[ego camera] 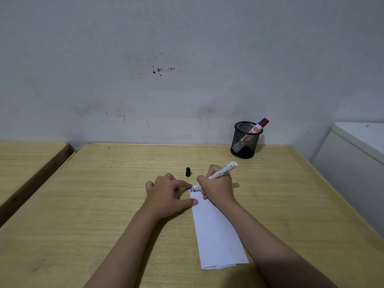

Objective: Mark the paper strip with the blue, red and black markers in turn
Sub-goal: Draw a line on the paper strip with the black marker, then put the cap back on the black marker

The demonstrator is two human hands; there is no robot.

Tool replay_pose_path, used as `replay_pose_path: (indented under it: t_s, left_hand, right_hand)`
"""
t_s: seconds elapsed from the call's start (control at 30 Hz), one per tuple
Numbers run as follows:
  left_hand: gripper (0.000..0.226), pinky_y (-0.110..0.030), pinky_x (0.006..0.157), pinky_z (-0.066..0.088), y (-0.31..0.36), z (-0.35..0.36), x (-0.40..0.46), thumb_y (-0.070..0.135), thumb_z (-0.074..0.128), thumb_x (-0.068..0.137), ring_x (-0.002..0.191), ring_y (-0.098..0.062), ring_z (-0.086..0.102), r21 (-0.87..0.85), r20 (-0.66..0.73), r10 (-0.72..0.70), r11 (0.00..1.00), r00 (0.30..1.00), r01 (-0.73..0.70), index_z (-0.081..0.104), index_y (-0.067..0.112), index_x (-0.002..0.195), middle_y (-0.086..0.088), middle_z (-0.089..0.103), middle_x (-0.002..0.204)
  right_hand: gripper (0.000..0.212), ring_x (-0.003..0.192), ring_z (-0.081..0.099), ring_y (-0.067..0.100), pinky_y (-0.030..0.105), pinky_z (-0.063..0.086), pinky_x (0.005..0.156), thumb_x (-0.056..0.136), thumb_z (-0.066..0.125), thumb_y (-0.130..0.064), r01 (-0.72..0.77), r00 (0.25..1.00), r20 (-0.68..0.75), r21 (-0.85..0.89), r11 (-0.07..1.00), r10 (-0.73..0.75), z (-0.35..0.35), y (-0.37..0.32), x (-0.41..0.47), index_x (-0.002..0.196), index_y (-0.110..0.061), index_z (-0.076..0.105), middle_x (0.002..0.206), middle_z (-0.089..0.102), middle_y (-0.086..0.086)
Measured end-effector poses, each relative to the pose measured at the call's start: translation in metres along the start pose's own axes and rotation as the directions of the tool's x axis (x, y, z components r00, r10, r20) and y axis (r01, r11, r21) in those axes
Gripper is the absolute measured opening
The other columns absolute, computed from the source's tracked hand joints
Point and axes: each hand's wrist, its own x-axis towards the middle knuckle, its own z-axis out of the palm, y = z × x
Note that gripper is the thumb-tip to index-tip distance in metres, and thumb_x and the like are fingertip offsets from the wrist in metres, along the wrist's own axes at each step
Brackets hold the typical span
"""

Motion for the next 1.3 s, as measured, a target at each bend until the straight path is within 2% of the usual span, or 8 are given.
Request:
replay_pose_path:
  t_s: [0.17,0.4,0.63,0.8,0.93,1.07,1.17,1.3]
  left_hand:
    - [0.047,-0.032,0.082,0.019,0.001,0.001,0.002,0.067,0.066,0.060,0.097,-0.011,0.043,0.000,-0.006,-0.002,1.000,1.000,0.002,0.061,0.050,0.104,0.008,0.050,0.093]
    - [0.058,-0.030,0.084,0.017,0.000,0.002,0.004,0.062,0.067,0.056,0.102,-0.007,0.042,-0.022,-0.008,0.030,0.999,1.000,-0.030,0.050,0.043,0.109,0.014,0.044,0.105]
    - [0.048,-0.034,0.092,0.020,0.010,0.004,0.032,0.020,0.055,0.080,0.114,-0.013,0.047,-0.229,-0.104,0.025,0.972,0.994,-0.048,0.043,0.039,0.122,0.011,0.044,0.127]
    - [0.018,-0.038,0.091,0.037,0.014,0.012,0.049,0.018,0.057,0.083,0.088,-0.013,0.056,-0.071,-0.118,0.026,0.997,0.993,-0.035,0.067,0.027,0.096,0.004,0.060,0.099]
    - [0.003,-0.032,0.072,0.052,0.019,0.007,0.045,0.016,0.067,0.079,0.070,-0.012,0.063,-0.243,-0.165,-0.045,0.970,0.985,0.004,0.069,0.018,0.081,0.000,0.065,0.081]
    - [0.013,-0.005,0.054,0.046,0.028,-0.007,0.027,0.007,0.072,0.076,0.064,-0.003,0.066,-0.643,-0.101,-0.215,0.759,0.971,0.101,0.072,0.009,0.090,-0.004,0.070,0.077]
    - [0.009,-0.018,0.059,0.053,0.036,-0.023,0.008,0.000,0.071,0.076,0.065,-0.010,0.070,-0.887,-0.009,-0.283,0.444,0.959,0.123,0.072,0.003,0.085,-0.003,0.072,0.071]
    - [0.010,-0.022,0.075,0.049,0.037,-0.041,-0.011,0.005,0.068,0.078,0.078,-0.012,0.073,-0.951,0.055,-0.217,0.286,0.975,0.118,0.072,0.010,0.086,0.000,0.076,0.076]
  right_hand:
    - [0.029,0.032,0.052,0.017,0.021,0.038,0.036,0.069,0.060,-0.002,-0.004,1.000,-0.028,0.053,0.999,0.005,-0.002,-0.001,-0.002,0.054,-0.013,0.038,0.045,0.053,0.008]
    - [0.029,0.037,0.055,0.012,0.026,0.050,0.040,0.079,0.064,-0.003,-0.024,0.993,-0.106,0.305,0.952,0.059,-0.007,-0.001,-0.002,0.059,-0.009,0.044,0.045,0.057,0.004]
    - [0.029,0.036,0.052,0.013,0.028,0.050,0.043,0.082,0.066,-0.006,-0.077,0.987,-0.097,0.426,0.902,0.130,-0.008,-0.002,0.001,0.063,-0.009,0.044,0.039,0.055,0.001]
    - [0.027,0.036,0.054,0.012,0.031,0.051,0.048,0.082,0.067,-0.009,-0.084,0.988,-0.079,0.437,0.896,0.131,-0.009,-0.002,0.000,0.065,-0.009,0.046,0.040,0.057,0.001]
    - [0.031,0.037,0.056,0.013,0.033,0.050,0.051,0.082,0.068,-0.010,-0.066,0.993,-0.061,0.458,0.887,0.105,-0.012,-0.001,-0.002,0.062,-0.012,0.044,0.040,0.058,0.000]
    - [0.032,0.040,0.059,0.014,0.038,0.047,0.055,0.083,0.068,-0.014,0.015,0.996,-0.088,0.479,0.877,0.031,-0.018,-0.013,-0.005,0.061,-0.015,0.044,0.044,0.061,0.001]
    - [0.033,0.039,0.058,0.013,0.033,0.051,0.051,0.084,0.066,-0.009,0.134,0.986,-0.158,0.535,0.834,-0.057,-0.030,-0.036,-0.008,0.062,-0.012,0.042,0.042,0.059,0.000]
    - [0.033,0.037,0.056,0.014,0.030,0.053,0.046,0.084,0.064,-0.003,0.277,0.961,-0.168,0.511,0.814,-0.221,-0.046,-0.067,-0.030,0.062,-0.008,0.040,0.042,0.056,-0.002]
